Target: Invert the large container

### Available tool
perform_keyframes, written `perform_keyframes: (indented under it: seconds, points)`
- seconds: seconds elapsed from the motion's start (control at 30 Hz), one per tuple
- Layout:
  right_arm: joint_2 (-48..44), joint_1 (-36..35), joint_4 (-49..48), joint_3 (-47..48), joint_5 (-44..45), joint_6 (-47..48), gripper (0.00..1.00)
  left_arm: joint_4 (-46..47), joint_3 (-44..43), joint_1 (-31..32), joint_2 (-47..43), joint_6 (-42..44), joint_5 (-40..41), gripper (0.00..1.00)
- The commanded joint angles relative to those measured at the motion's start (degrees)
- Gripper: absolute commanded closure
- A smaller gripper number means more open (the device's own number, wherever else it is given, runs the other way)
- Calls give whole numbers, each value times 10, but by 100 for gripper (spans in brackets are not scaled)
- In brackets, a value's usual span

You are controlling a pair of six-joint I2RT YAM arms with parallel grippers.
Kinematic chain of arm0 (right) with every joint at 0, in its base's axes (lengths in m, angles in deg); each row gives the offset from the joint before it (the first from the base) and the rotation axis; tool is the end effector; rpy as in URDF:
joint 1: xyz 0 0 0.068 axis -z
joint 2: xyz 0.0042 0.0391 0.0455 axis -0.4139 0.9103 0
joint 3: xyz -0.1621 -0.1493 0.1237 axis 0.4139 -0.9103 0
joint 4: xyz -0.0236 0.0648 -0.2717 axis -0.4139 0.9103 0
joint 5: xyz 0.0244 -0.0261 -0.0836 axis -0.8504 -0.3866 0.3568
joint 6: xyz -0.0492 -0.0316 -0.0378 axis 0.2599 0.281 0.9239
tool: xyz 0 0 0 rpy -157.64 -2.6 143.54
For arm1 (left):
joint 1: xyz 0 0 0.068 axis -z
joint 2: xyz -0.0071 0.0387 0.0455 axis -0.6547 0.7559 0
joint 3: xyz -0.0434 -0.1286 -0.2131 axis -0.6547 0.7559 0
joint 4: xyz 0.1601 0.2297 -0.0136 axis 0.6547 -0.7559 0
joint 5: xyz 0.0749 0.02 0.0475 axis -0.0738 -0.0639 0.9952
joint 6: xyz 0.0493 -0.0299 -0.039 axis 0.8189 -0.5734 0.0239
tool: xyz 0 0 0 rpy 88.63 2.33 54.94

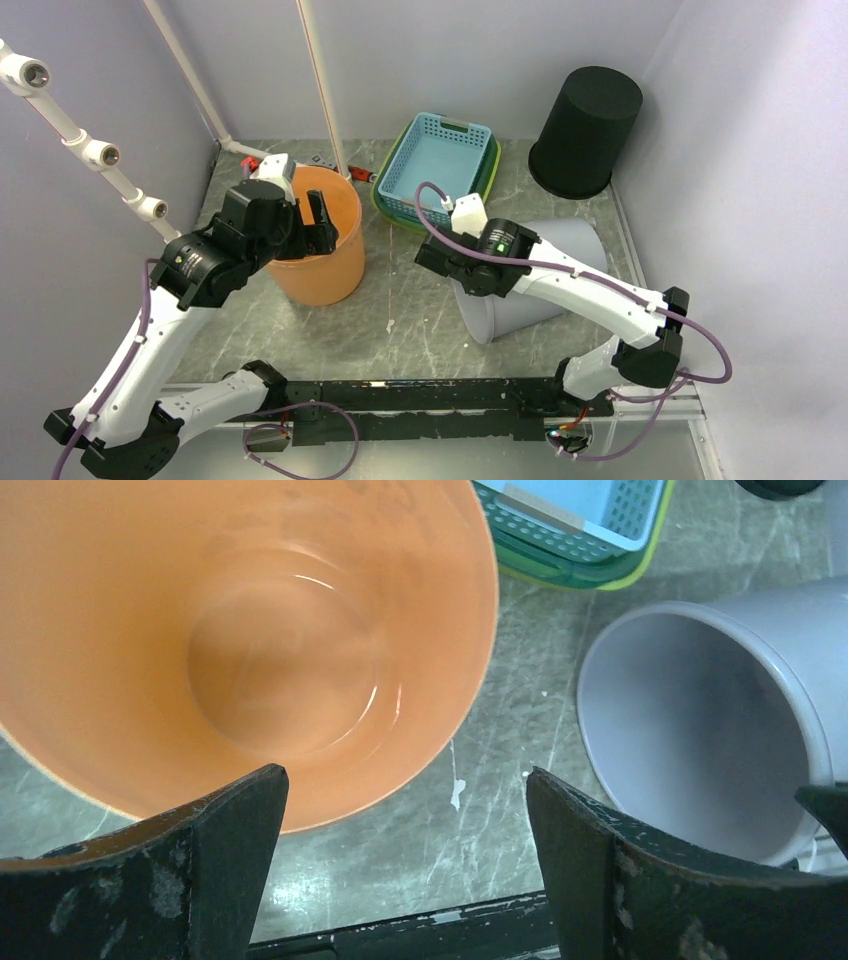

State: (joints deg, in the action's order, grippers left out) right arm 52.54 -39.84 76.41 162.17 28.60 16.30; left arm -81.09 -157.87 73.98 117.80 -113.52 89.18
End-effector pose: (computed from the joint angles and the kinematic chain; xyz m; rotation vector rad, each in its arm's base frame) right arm 0.1481 0.2287 0.3348 -0.3125 2.4620 -0.2588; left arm 0.1811 -0.1024 0.4058 -0.0979 2.1936 -0.3853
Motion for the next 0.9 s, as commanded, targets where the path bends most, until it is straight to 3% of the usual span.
perform_keyframes:
  seconds: [0.0, 0.3, 0.87]
  points:
    - [26, -18, 4, 12, 17, -5, 100, -32, -35, 2, -2, -26, 69, 6]
    - [97, -80, 5, 38, 9, -14, 100, -72, -51, 2, 3, -49, 129, 6]
    - [180, -146, 3, 76, 1, -19, 100, -67, -41, 2, -29, -58, 132, 6]
